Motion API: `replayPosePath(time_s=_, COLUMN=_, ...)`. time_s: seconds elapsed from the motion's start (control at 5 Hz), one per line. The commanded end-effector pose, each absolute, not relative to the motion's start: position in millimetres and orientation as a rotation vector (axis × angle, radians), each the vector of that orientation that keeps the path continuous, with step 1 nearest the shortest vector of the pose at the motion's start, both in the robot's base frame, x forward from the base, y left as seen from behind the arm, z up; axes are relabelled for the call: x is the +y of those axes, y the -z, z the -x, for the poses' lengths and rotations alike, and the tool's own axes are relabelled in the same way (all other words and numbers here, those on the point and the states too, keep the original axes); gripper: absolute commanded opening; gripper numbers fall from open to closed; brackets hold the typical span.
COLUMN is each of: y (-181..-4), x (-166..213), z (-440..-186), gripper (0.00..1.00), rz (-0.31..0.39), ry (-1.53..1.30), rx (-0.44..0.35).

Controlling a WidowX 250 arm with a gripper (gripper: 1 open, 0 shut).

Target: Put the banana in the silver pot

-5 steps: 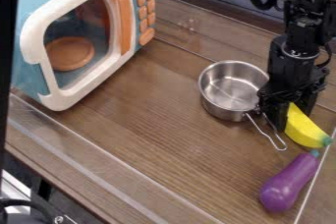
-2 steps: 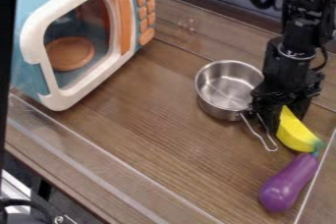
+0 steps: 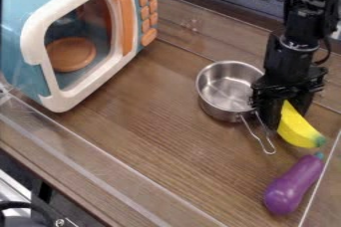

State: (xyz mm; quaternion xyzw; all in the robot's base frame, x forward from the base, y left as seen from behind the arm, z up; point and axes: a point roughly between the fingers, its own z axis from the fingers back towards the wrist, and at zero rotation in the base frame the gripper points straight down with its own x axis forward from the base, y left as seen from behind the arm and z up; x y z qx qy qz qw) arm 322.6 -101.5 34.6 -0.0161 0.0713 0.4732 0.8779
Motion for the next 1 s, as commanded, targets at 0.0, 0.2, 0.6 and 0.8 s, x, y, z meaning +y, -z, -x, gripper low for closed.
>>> replayPosePath(time_s=0.0, y=-71.7, x=-97, z=-335, gripper=0.0, rz=0.099, ry=-0.993, rx=0.073)
replayPosePath(time_s=0.2, y=-76.9, x=-94, z=-335, gripper=0.0, rz=0.098, ry=-0.995, rx=0.075)
replayPosePath(time_s=0.6, y=-86.4, x=-85, z=-334, gripper=0.0, rz=0.104, ry=-1.012, rx=0.08)
replayPosePath(time_s=0.8, y=-87.5, x=-82, z=-333, gripper=0.0, rz=0.104, ry=-1.019, rx=0.078)
